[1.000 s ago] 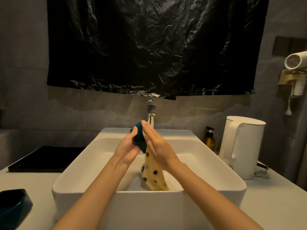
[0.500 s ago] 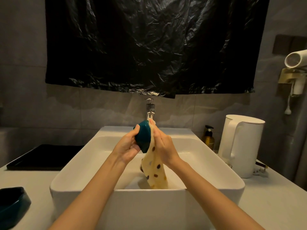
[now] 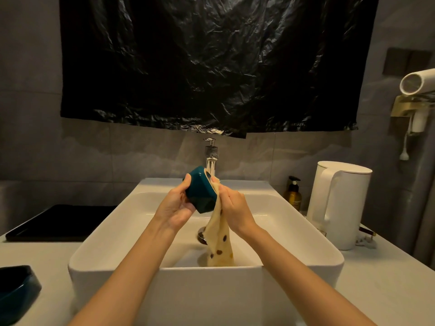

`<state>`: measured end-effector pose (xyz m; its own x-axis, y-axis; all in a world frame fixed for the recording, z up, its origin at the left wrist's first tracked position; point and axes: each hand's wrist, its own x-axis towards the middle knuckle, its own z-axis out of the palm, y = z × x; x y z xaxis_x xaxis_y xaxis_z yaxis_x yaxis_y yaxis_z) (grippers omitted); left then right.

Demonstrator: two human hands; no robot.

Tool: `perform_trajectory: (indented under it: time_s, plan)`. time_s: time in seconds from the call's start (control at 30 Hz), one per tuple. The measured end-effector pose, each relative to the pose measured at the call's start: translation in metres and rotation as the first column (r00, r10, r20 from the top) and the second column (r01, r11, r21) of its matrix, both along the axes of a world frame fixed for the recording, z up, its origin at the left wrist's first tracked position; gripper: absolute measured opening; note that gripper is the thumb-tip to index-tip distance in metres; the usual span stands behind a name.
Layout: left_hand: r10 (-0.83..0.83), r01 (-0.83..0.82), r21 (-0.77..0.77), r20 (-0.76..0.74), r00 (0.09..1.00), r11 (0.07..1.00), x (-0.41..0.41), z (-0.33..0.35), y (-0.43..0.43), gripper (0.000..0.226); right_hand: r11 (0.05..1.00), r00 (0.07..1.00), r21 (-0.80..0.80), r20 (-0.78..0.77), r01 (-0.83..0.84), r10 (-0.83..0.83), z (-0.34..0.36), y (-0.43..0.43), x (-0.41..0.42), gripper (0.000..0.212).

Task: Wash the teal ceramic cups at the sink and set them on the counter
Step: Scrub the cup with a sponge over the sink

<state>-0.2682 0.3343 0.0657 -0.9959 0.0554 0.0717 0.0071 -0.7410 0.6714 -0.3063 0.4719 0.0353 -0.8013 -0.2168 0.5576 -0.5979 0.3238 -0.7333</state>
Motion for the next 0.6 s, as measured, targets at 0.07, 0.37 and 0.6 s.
perform_trajectory:
  time_s: [0.07,0.37,0.6]
  plan:
    - [0.011,-0.011,0.015,-0.007,1.0,1.0,0.001,0.001,-0.002,0.024,0.999,0.999,0.026,-0.039,0.033,-0.032,0.001,0.003,0.003,0.046]
    - [0.012,-0.012,-0.039,-0.016,1.0,0.999,0.008,0.006,0.001,0.022,0.932,0.869,0.115,-0.415,0.344,-0.27,0.027,0.024,0.013,0.036]
    - [-0.085,0.036,-0.309,-0.146,0.986,0.95,0.015,0.017,0.025,0.027,0.836,0.79,-0.006,-0.326,0.548,-0.52,0.09,0.093,0.036,0.035]
